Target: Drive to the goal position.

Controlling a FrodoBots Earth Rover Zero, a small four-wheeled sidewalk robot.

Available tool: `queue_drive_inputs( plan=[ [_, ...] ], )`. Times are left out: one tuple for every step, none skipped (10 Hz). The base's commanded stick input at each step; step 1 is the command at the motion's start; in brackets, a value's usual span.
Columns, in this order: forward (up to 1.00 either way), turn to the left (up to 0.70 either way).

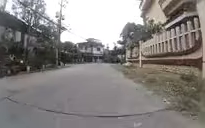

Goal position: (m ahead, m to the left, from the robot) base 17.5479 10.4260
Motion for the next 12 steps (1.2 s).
queue_drive_inputs(
  plan=[
    [1.0, 0.03],
    [1.0, 0.03],
    [1.0, 0.03],
    [1.0, 0.03],
    [1.0, -0.19],
    [1.0, -0.36],
    [1.0, -0.37],
    [1.0, -0.37],
    [1.0, -0.37],
    [1.0, 0.01],
    [1.0, 0.03],
    [1.0, 0.03]
  ],
)
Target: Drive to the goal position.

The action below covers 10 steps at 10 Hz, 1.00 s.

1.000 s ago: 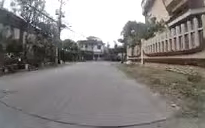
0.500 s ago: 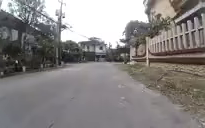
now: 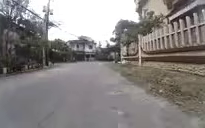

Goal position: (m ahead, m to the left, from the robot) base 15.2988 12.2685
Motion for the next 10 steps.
queue_drive_inputs(
  plan=[
    [1.0, 0.03],
    [1.0, 0.03],
    [1.0, 0.03],
    [1.0, 0.03],
    [1.0, 0.03],
    [1.0, 0.03],
    [1.0, 0.03],
    [1.0, 0.03],
    [1.0, 0.03],
    [1.0, 0.03]
  ],
)
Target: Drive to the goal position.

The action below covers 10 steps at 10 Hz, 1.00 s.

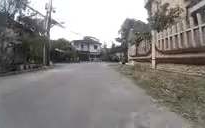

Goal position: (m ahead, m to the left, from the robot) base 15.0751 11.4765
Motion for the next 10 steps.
queue_drive_inputs(
  plan=[
    [1.0, 0.03],
    [1.0, 0.03],
    [1.0, -0.12],
    [1.0, -0.2],
    [1.0, 0.03],
    [1.0, 0.03],
    [1.0, 0.03],
    [1.0, 0.03],
    [1.0, 0.03],
    [1.0, 0.03]
  ],
)
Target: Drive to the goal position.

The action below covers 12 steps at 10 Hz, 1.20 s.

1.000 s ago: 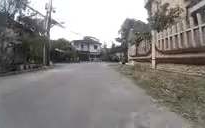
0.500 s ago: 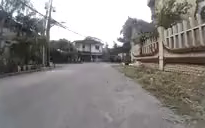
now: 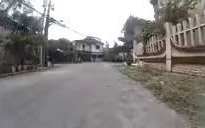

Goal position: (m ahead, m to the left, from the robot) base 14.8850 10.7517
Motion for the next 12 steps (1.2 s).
queue_drive_inputs(
  plan=[
    [1.0, 0.03],
    [1.0, 0.03],
    [1.0, 0.03],
    [1.0, 0.03],
    [1.0, 0.03],
    [1.0, 0.03],
    [1.0, 0.03],
    [1.0, 0.03],
    [1.0, 0.03],
    [1.0, 0.12],
    [1.0, 0.38],
    [1.0, 0.33]
  ],
)
